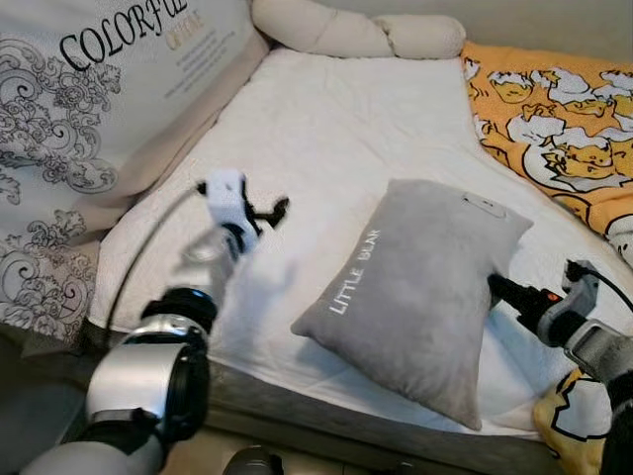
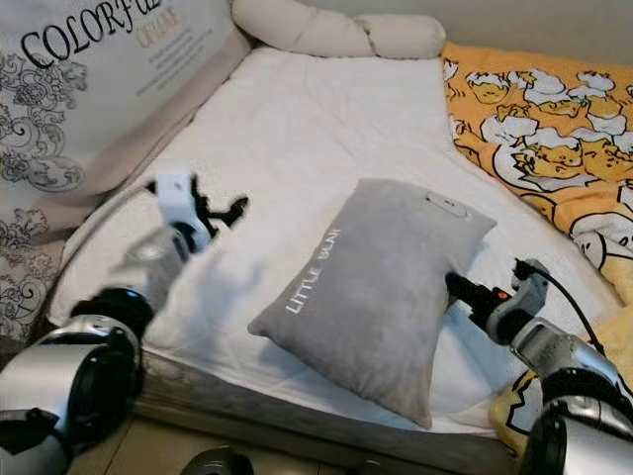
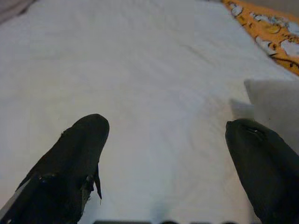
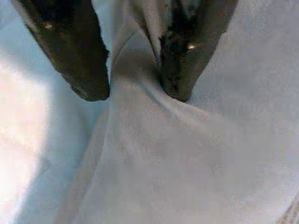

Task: Clean up the room

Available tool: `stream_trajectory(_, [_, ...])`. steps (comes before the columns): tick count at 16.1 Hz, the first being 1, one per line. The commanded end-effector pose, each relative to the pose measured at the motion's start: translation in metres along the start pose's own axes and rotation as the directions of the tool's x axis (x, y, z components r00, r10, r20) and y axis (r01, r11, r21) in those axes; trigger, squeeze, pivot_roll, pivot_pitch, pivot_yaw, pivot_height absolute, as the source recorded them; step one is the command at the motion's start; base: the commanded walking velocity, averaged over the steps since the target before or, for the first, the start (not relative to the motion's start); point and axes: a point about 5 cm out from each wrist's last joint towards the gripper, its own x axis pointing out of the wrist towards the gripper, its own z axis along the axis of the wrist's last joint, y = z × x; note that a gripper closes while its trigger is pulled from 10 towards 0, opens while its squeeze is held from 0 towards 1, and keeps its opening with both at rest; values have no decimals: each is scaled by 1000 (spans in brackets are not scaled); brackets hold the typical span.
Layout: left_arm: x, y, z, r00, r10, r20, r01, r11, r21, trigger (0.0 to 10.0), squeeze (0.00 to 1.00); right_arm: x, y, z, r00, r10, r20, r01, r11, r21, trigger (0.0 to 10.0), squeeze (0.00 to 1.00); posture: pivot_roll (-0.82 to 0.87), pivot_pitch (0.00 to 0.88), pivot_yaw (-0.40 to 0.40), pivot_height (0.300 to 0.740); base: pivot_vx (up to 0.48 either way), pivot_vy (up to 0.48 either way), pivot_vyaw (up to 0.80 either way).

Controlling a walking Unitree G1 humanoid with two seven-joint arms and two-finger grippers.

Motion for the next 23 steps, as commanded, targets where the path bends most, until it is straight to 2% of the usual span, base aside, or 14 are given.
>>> stream_trajectory(1, [2,-6,-3,999,36,4,-36,999,-23,10000,1000,2,8,7,999,15,47,-12,998,-68,10000,1000,-146,60,38,740,0,0,0])
stream_trajectory(3, [2,-14,-17,999,39,-23,-40,997,-66,10000,1000,9,15,-4,1000,14,18,-12,995,-100,10000,1000,-169,69,52,740,0,0,0])
stream_trajectory(5, [1,-33,-38,997,19,-80,-29,992,-126,10000,639,22,27,-28,999,-23,-40,15,983,-183,10000,1000,-182,74,71,740,0,0,0])
stream_trajectory(6, [0,-46,-49,993,-22,-113,1,983,-182,10000,133,30,38,-40,999,-10,-50,-1,979,-205,10000,1000,-182,72,73,740,0,0,0])
stream_trajectory(7, [-1,-55,-56,989,-67,-134,41,982,-185,10000,0,35,45,-46,998,2,-58,-14,978,-210,10000,1000,-175,70,79,740,0,0,0])
stream_trajectory(9, [-11,-80,-87,946,-226,-234,197,970,-141,10000,0,53,78,-65,993,90,-75,-104,973,-205,10000,1000,-148,56,82,740,0,0,0])
stream_trajectory(11, [-19,-80,-102,919,-294,-264,241,946,-217,10000,0,60,97,-72,984,158,-87,-173,961,-215,10000,1000,-136,49,81,740,0,0,0])
stream_trajectory(12, [-25,-74,-106,891,-385,-241,309,902,-301,10000,0,63,111,-75,973,211,-95,-227,946,-231,10000,1000,-120,42,77,740,0,0,0])
stream_trajectory(16, [-33,-61,-99,818,-554,-157,474,803,-362,10000,0,66,125,-72,955,285,-88,-297,929,-221,10000,1000,-89,27,60,740,0,0,0])
stream_trajectory(18, [-38,-59,-95,775,-623,-105,543,742,-392,10000,0,65,117,-72,964,248,-96,-264,935,-237,10000,1000,-81,25,50,740,0,0,0])
stream_trajectory(20, [-42,-66,-98,745,-658,-108,588,724,-360,10000,0,61,86,-69,993,72,-97,-97,953,-287,10000,1000,-80,27,43,740,0,0,0])
stream_trajectory(21, [-42,-68,-96,742,-663,-98,594,719,-362,10000,0,60,84,-68,993,67,-93,-91,955,-283,10000,1000,-82,29,43,740,0,0,0])
stream_trajectory(22, [-40,-69,-91,743,-665,-74,605,715,-350,10000,0,58,77,-65,996,40,-80,-61,957,-284,10000,1000,-84,31,46,740,0,0,0])
stream_trajectory(23, [-33,-56,-79,808,-589,-27,546,766,-339,10000,0,53,68,-58,997,36,-64,-52,965,-257,10000,1000,-90,39,51,740,0,0,0])
